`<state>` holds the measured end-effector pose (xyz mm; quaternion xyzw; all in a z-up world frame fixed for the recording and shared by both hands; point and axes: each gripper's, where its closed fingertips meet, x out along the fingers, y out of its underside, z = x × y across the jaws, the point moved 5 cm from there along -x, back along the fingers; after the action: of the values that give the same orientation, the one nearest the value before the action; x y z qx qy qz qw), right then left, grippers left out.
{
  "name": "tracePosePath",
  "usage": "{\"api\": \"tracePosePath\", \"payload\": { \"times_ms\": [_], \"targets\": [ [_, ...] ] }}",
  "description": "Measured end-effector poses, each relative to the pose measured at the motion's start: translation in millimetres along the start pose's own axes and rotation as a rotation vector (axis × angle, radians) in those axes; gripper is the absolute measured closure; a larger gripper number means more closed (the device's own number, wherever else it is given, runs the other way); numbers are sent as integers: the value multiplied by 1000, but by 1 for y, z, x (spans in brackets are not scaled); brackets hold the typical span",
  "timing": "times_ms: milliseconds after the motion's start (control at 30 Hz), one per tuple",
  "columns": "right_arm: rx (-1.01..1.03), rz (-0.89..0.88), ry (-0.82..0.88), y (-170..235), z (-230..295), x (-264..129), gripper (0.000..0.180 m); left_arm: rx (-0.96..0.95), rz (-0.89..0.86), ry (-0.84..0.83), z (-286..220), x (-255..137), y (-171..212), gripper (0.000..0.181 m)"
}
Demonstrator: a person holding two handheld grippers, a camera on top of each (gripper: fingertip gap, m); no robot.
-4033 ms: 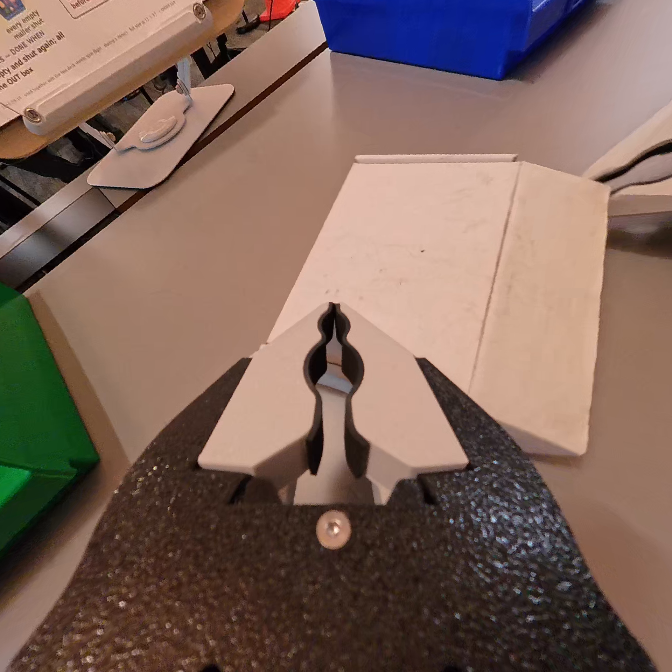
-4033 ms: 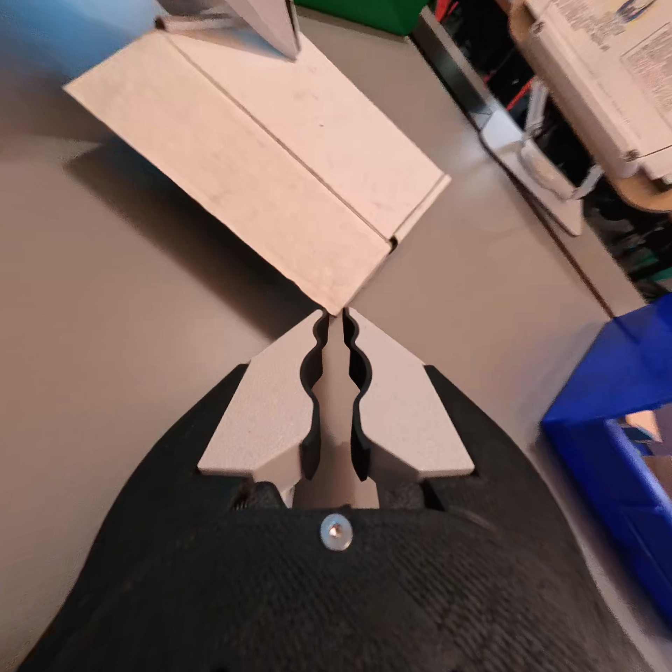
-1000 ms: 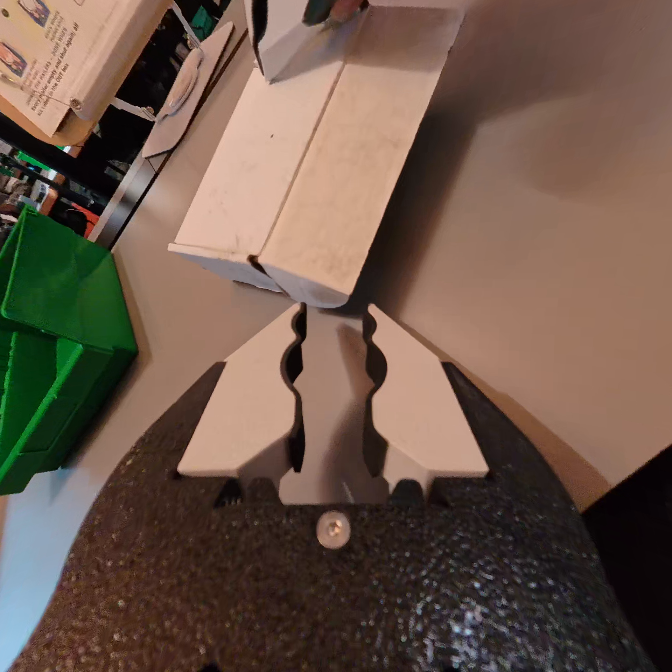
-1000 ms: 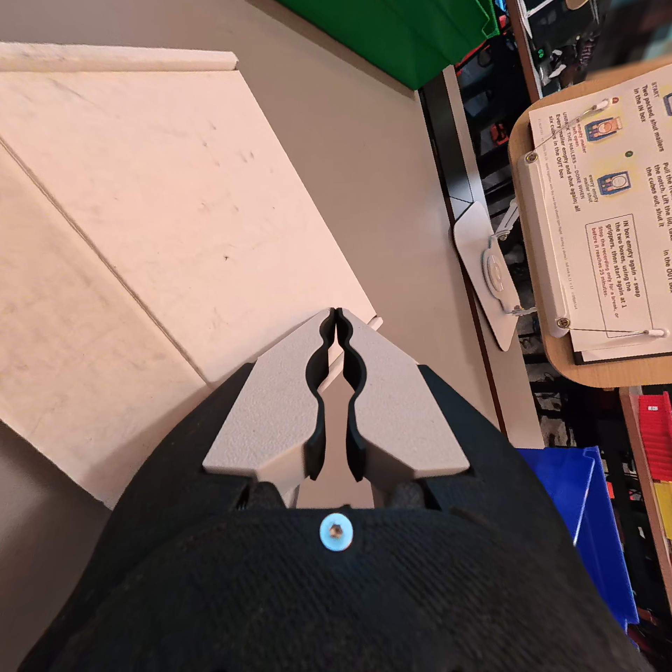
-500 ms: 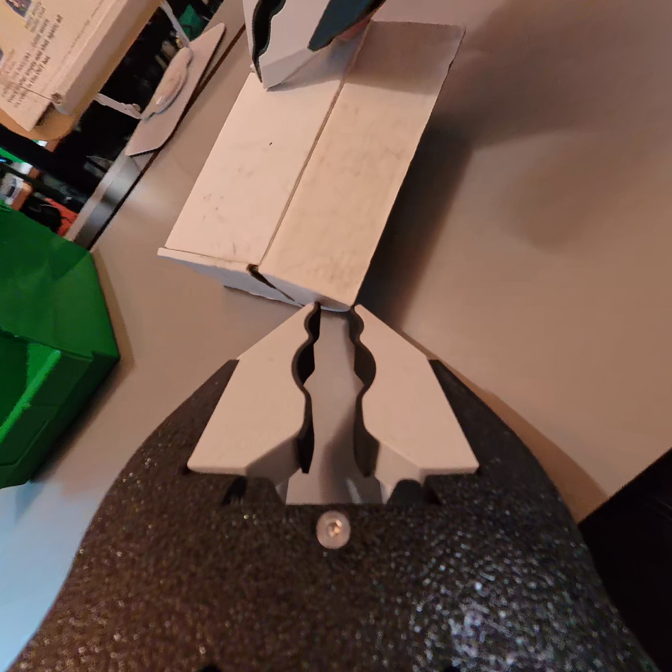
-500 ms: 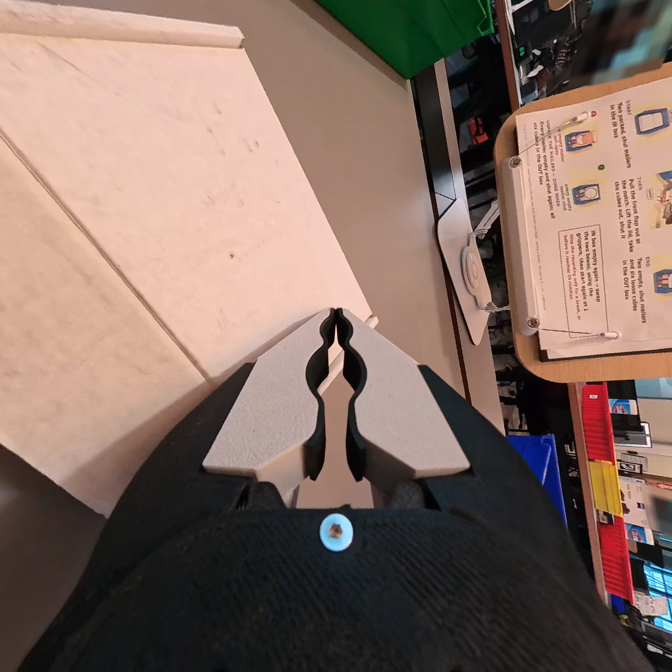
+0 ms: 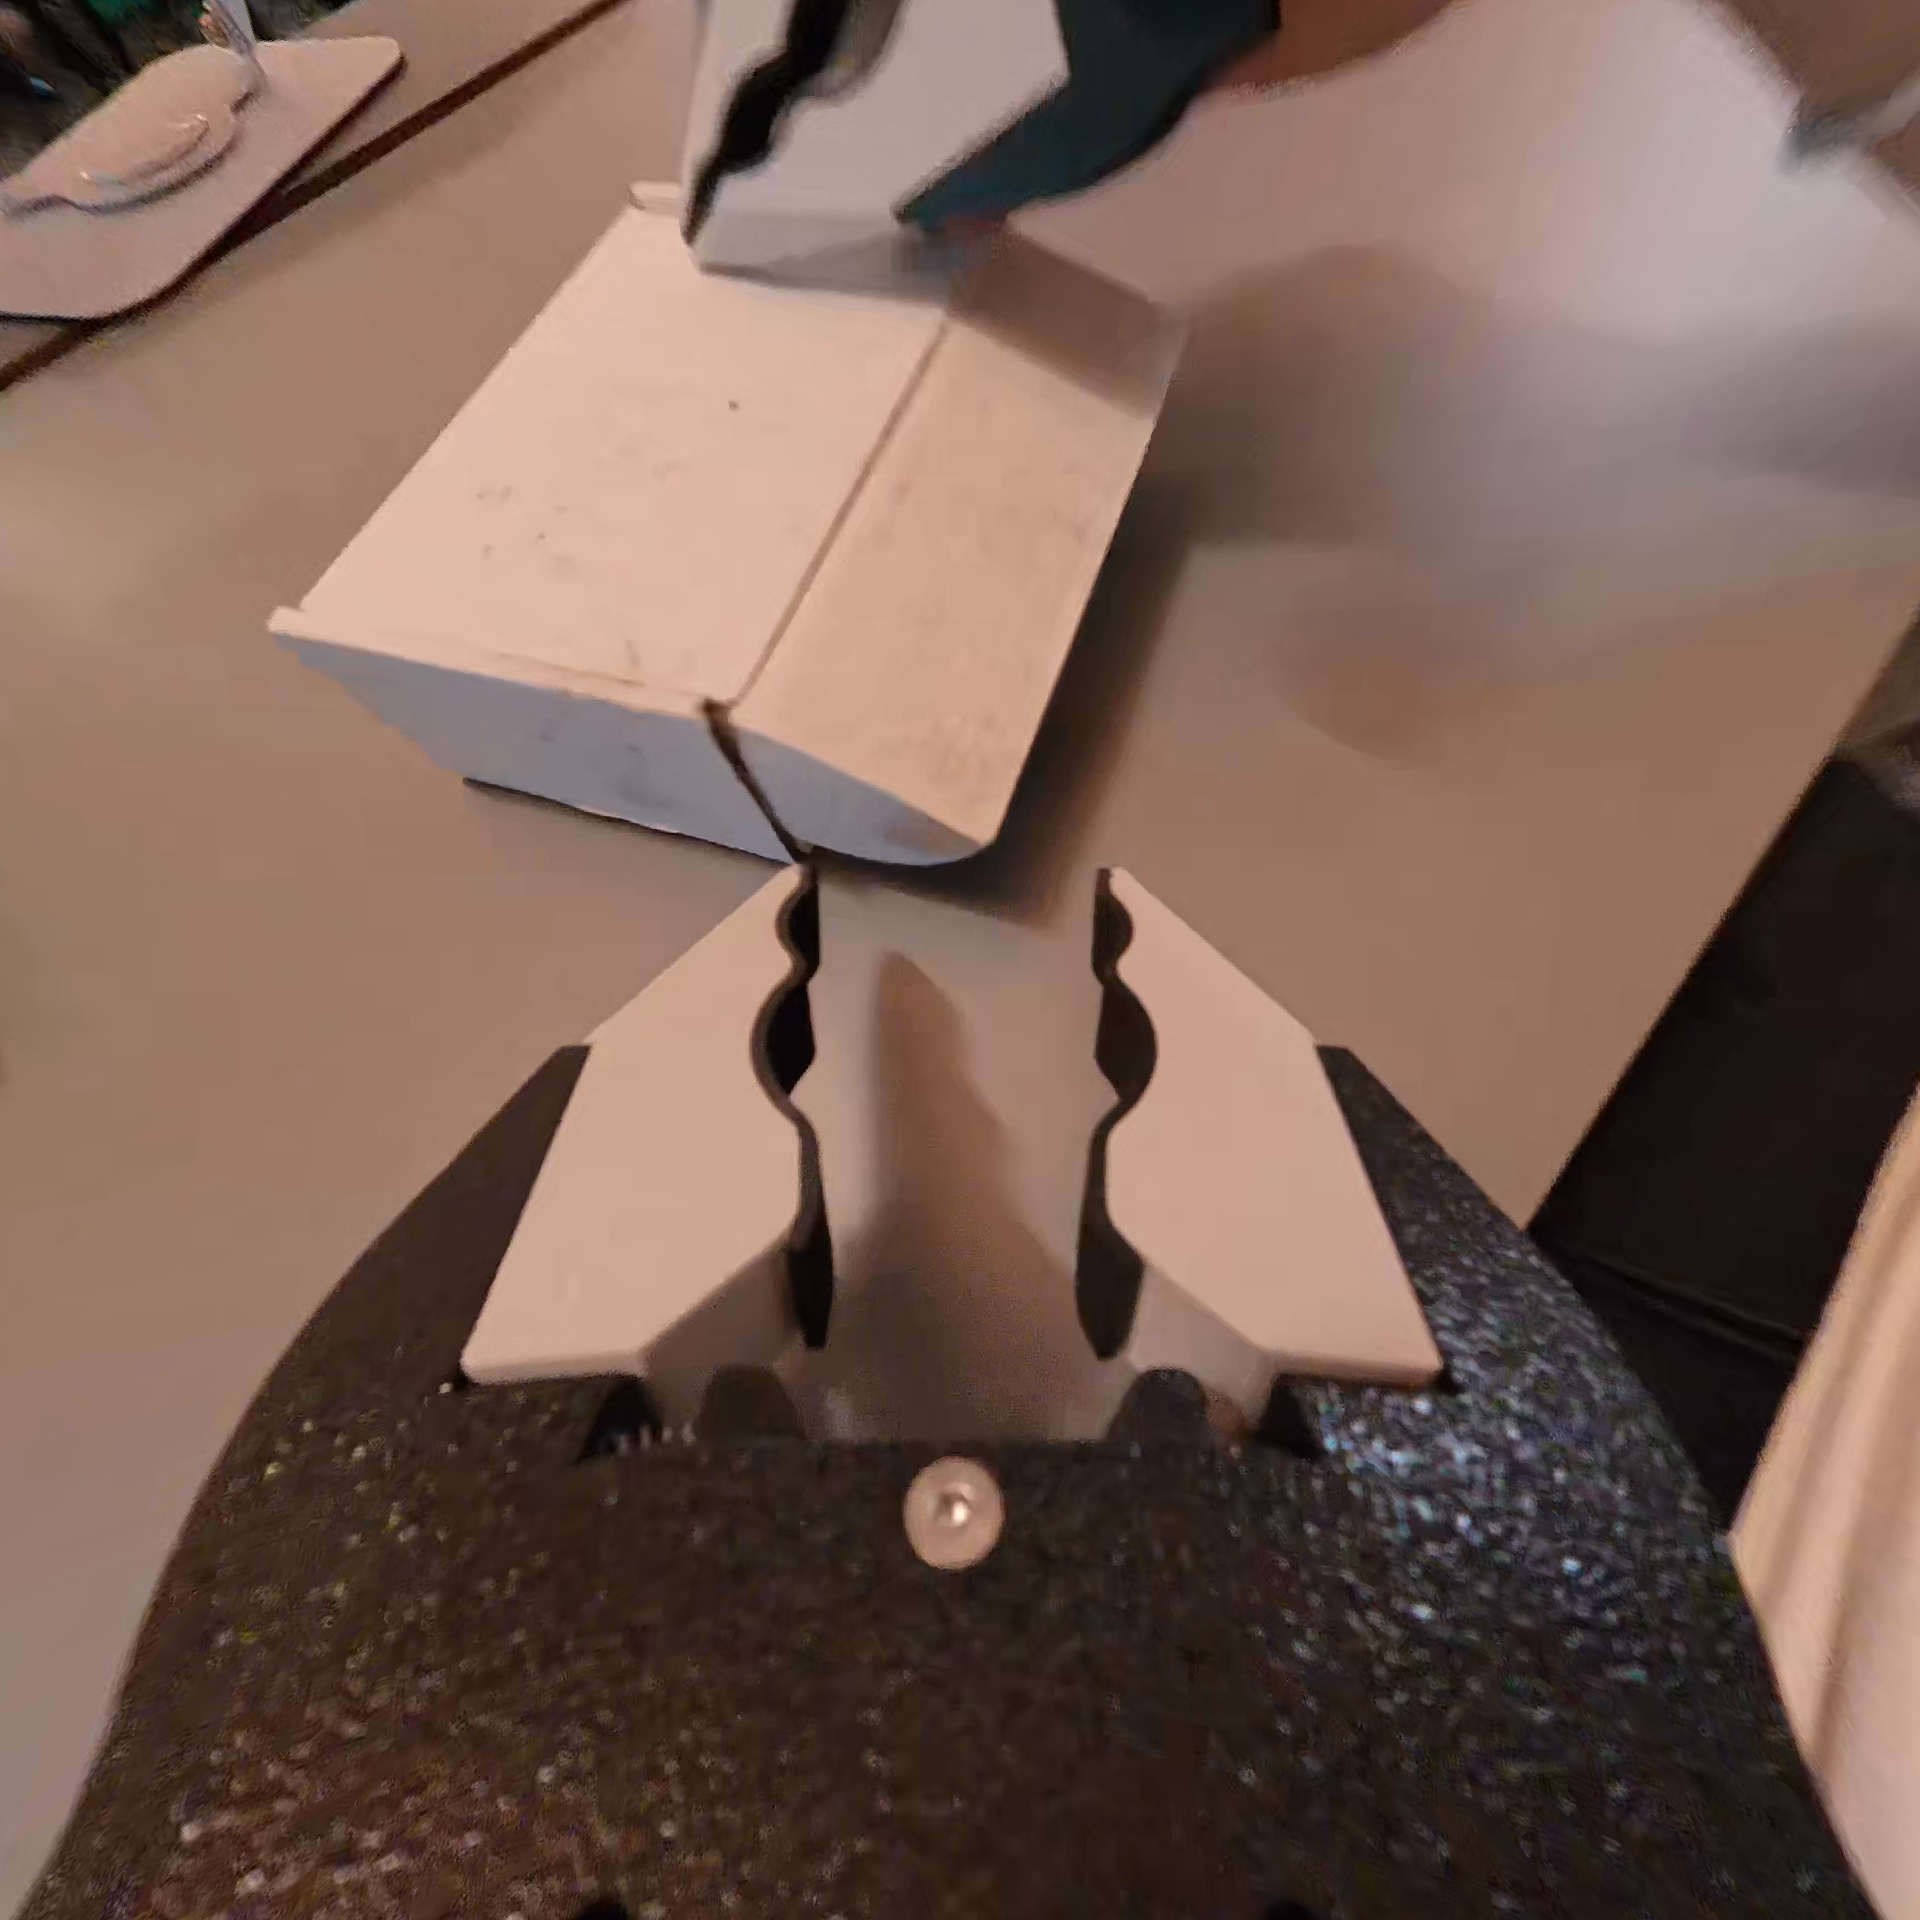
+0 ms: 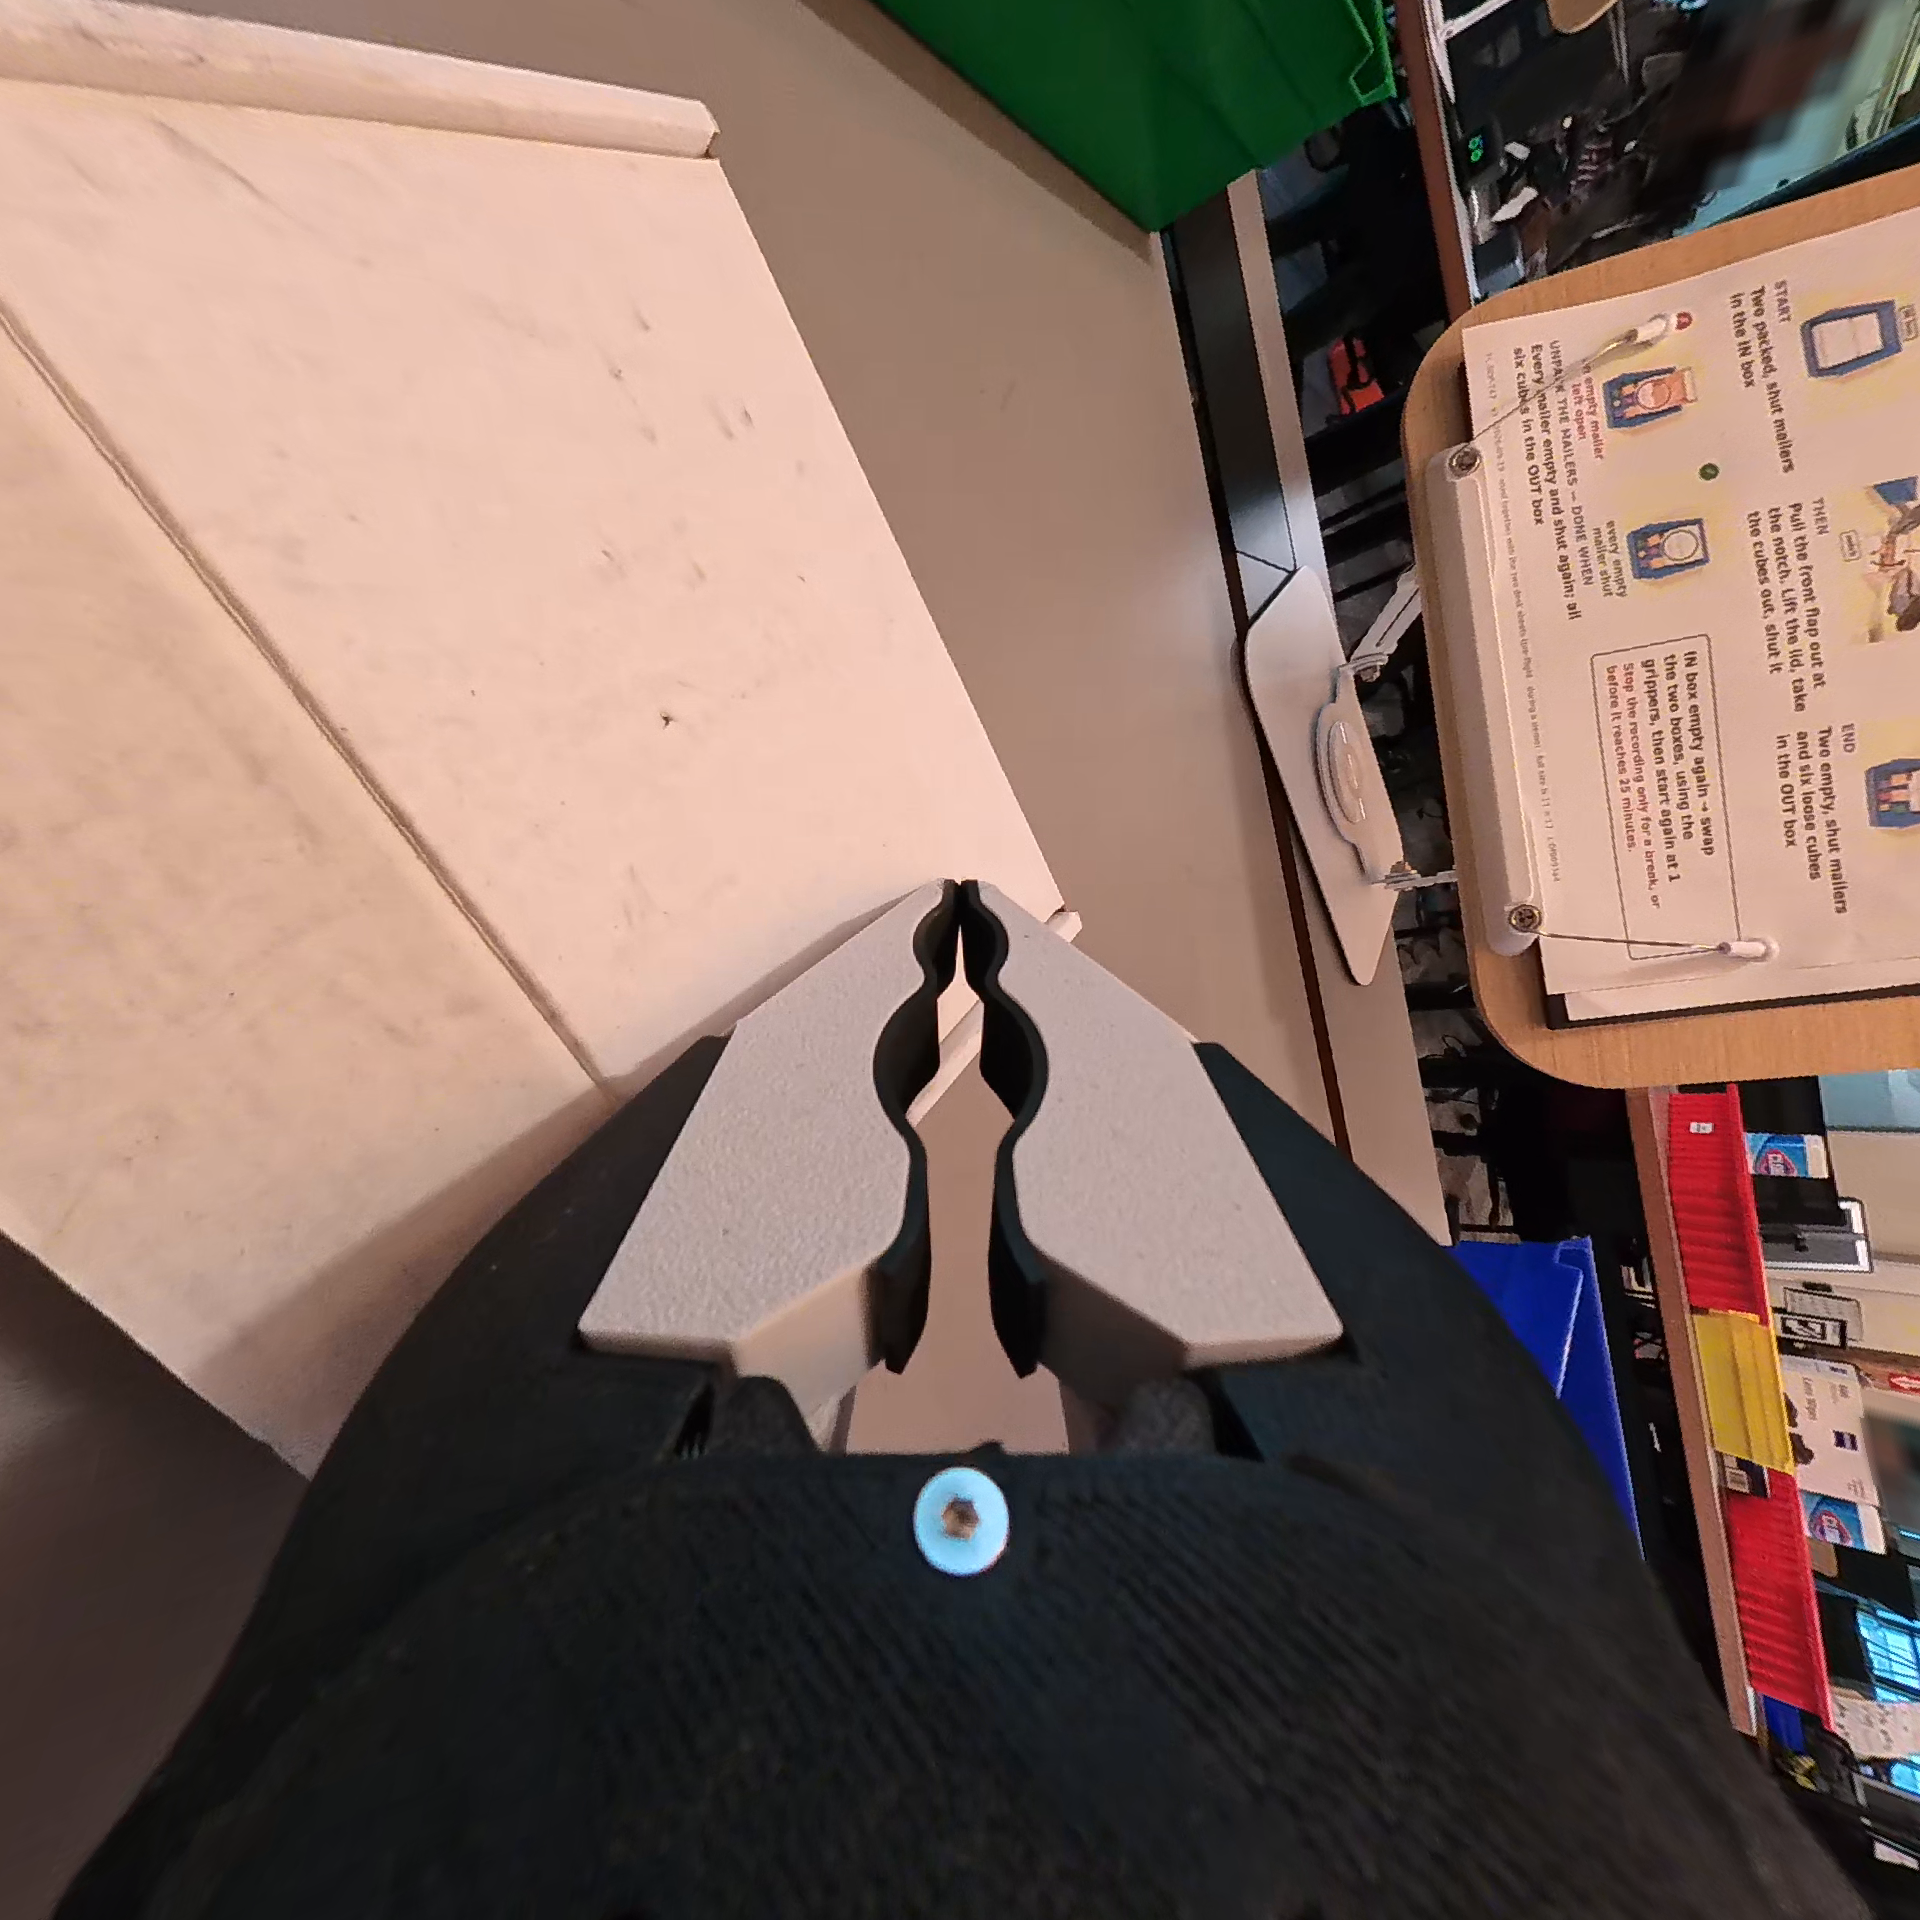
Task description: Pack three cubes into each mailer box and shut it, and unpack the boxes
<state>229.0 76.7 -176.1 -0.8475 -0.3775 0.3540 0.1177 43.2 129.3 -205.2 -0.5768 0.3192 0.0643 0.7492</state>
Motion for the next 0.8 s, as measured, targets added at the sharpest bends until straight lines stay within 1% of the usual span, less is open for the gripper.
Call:
{"api": "tracePosePath", "payload": {
  "times_ms": [33, 100, 167, 200, 233, 267, 300, 367, 433, 467, 500, 567, 667, 733, 800],
  "targets": [
    [0, -1, 0, 0, 0, 0, 180, -66, -40, 31, 5, -4, -2, 127],
    [4, -2, -5, 0, 0, 0, 180, -185, -104, 61, 19, -8, -6, 119],
    [-19, -11, -51, 0, -3, -3, 180, -242, -107, 65, 31, -6, -5, 108],
    [-6, -19, -73, 1, -7, -6, 180, -255, -92, 67, 36, -4, -3, 106],
    [44, -33, -57, 1, -17, -11, 165, -265, -77, 75, 38, -2, -2, 106],
    [116, -49, -61, 2, -27, -19, 143, -271, -74, 85, 40, -1, -2, 106],
    [205, -67, -101, 3, -33, -29, 134, -273, -79, 90, 42, -1, -2, 105],
    [431, -115, -232, 11, -38, -50, 116, -250, -88, 96, 46, -3, -3, 105],
    [630, -146, -376, 22, -30, -66, 98, -209, -82, 122, 47, -2, -4, 106],
    [681, -151, -421, 29, -23, -70, 89, -182, -73, 152, 46, -1, -4, 107],
    [692, -156, -441, 35, -15, -70, 89, -159, -66, 175, 44, 2, -4, 106],
    [661, -158, -436, 48, -1, -66, 81, -149, -48, 190, 46, 8, -4, 104],
    [610, -136, -506, 60, 18, -59, 76, -194, -86, 226, 52, 14, -13, 103],
    [592, -141, -573, 62, 25, -54, 82, -218, -75, 258, 54, 18, -13, 100],
    [570, -149, -629, 61, 29, -49, 88, -207, -18, 283, 54, 23, -8, 99]
  ]
}}
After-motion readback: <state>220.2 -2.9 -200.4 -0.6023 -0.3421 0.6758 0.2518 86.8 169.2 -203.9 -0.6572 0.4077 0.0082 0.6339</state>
